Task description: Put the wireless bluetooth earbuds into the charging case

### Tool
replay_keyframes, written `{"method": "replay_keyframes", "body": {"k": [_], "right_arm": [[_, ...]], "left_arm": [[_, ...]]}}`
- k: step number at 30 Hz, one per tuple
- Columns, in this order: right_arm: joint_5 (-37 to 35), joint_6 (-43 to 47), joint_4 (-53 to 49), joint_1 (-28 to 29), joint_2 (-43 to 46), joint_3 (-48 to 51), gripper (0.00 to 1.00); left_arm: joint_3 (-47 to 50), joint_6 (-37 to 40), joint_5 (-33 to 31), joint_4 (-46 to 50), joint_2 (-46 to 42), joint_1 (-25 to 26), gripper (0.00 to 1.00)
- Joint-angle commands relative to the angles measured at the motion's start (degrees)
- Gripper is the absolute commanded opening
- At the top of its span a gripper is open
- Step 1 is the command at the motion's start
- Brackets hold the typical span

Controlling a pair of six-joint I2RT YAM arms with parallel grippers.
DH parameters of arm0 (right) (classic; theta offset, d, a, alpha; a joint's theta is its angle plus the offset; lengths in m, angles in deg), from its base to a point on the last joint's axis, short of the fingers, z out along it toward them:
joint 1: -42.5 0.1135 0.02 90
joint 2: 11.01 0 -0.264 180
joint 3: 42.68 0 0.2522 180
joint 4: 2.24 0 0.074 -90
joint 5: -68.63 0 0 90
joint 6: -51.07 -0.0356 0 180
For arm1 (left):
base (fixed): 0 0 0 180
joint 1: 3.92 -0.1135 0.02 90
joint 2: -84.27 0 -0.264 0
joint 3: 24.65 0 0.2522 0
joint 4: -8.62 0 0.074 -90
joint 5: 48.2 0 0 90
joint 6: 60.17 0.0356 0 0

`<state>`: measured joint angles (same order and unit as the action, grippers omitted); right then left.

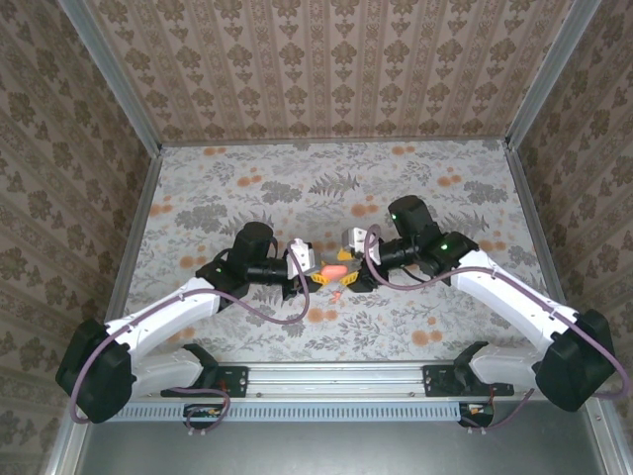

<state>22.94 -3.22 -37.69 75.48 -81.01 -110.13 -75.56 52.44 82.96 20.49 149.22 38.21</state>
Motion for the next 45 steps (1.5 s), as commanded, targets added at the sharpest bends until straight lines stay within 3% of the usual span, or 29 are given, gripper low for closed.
{"method": "replay_keyframes", "body": {"k": [1,8,16,21,24,35,45], "right_arm": [[-1.2,2.2,-2.2,0.9,-1.3,-2.1,0.56],[-1.1,2.8,-2.4,1.5,-3.5,-2.8,0.5],[-0.6,4.4,-2.9,1.6,-3.8,-3.1,0.3],[1.6,5.7,-1.4,0.9,-3.1,-1.6,0.23],[6.6,4.5,1.7,-1.3,-2.6,0.0,0.22],[13.6,1.5,7.3,-4.5,-1.7,2.6,0.22],[14.6,1.4,7.6,-4.6,-2.1,2.8,0.22]], "left_arm": [[-2.2,1.0,0.1,1.1,-1.3,0.5,0.2],[-2.6,1.0,0.2,1.4,-1.4,0.4,0.19],[-2.7,0.9,0.6,1.3,-1.3,0.4,0.2],[-0.8,-1.4,1.1,-2.8,-2.0,0.0,0.34],[0.8,-3.5,2.2,-6.2,-2.7,-0.3,0.43],[1.2,-5.6,4.9,-8.3,-1.9,-0.4,0.43],[0.8,-6.4,5.5,-8.7,-1.6,-0.4,0.3]]}}
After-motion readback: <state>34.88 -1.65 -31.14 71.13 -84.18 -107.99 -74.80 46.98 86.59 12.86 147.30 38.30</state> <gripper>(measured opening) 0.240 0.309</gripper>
